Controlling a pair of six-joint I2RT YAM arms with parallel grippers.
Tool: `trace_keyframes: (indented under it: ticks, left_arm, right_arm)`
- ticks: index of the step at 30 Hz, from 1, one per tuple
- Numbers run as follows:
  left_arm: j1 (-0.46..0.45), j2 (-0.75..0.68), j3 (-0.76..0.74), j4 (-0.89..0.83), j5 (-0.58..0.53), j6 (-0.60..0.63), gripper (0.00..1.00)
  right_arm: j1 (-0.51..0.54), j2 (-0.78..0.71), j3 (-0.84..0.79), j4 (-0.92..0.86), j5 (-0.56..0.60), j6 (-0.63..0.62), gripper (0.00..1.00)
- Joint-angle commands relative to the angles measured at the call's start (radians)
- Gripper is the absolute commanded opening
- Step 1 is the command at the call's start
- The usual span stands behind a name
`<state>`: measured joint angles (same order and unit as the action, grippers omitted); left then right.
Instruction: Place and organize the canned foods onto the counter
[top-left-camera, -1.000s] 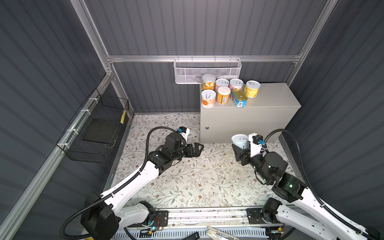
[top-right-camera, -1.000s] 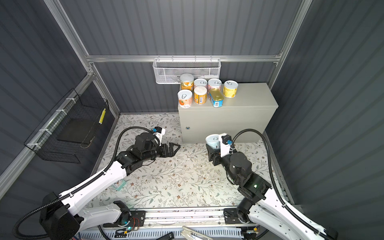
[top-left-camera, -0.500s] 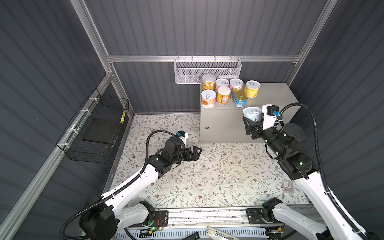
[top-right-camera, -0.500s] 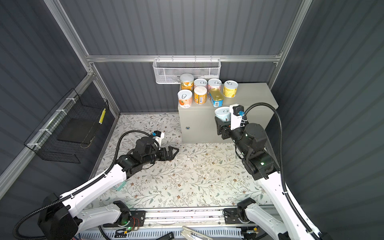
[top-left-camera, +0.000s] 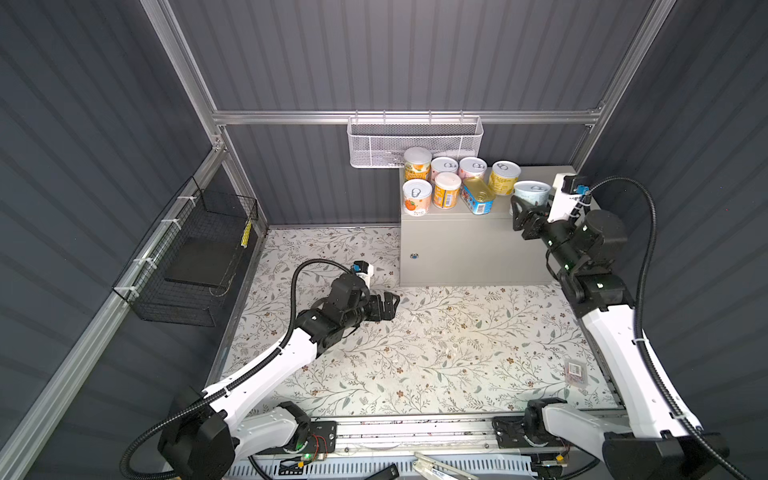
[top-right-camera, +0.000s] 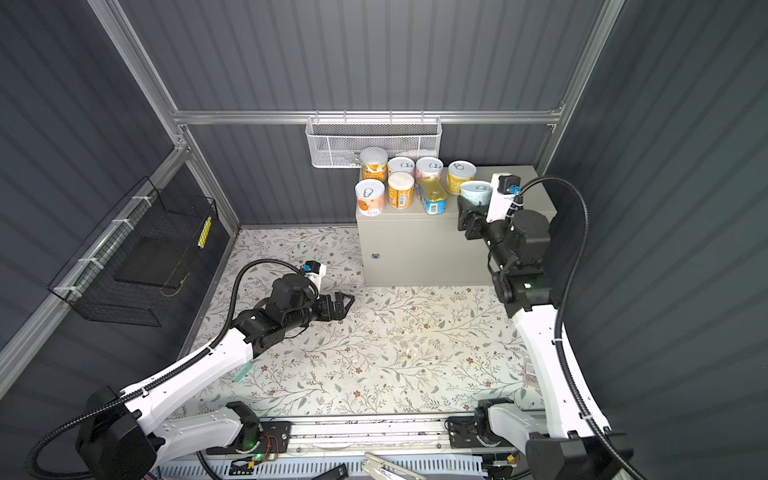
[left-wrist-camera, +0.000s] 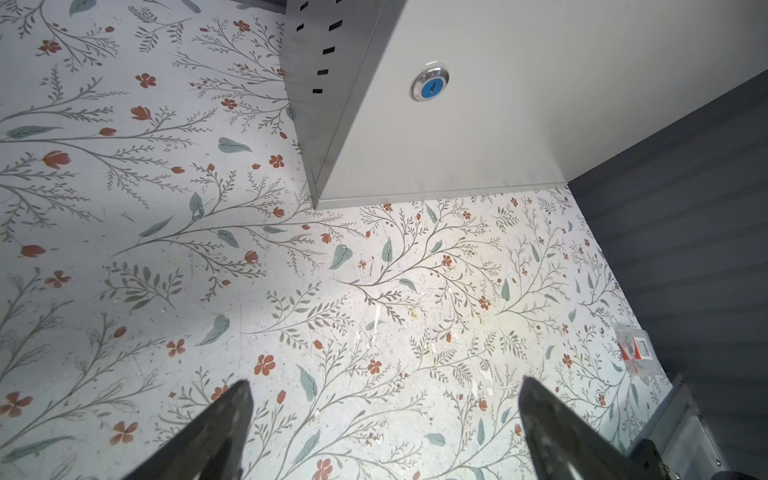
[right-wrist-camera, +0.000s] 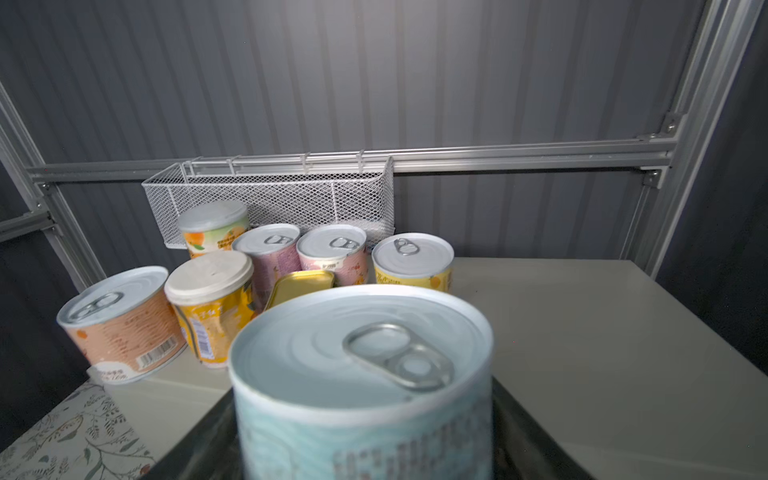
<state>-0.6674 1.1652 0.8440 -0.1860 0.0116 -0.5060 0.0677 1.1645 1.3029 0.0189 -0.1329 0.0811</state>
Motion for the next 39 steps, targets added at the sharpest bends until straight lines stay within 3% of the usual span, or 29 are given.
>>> trace_keyframes:
  ticks: [1,15,21,23,26,31,39]
  left_arm:
    - [0.006,0.014,0.015,-0.012,-0.030,0.034,1.00]
    - [0.006,0.029,0.014,-0.019,-0.066,0.055,1.00]
    - [0.006,0.052,0.024,-0.016,-0.056,0.051,1.00]
    - [0.006,0.061,0.026,-0.013,-0.050,0.047,1.00]
    - [0.006,0.072,0.032,-0.013,-0.042,0.041,1.00]
    - [0.006,0.095,0.051,-0.003,-0.037,0.026,1.00]
    - [0.007,0.120,0.094,0.007,-0.066,0.026,1.00]
  right_arm:
    - [-0.039,0.059,0.052,0.155,-0.078,0.059,0.65]
    - [-0.072,0.308,0.129,0.231,-0.115,0.076,0.64]
    - [-0.072,0.328,0.105,0.252,-0.128,0.071,0.69]
    - [-0.072,0.334,0.105,0.238,-0.134,0.065,0.75]
    - [-0.072,0.334,0.111,0.198,-0.095,0.077,0.98]
    - [-0.074,0.304,0.102,0.157,-0.087,0.075,0.99]
    - [-0.075,0.105,-0.065,0.171,-0.007,0.070,0.99]
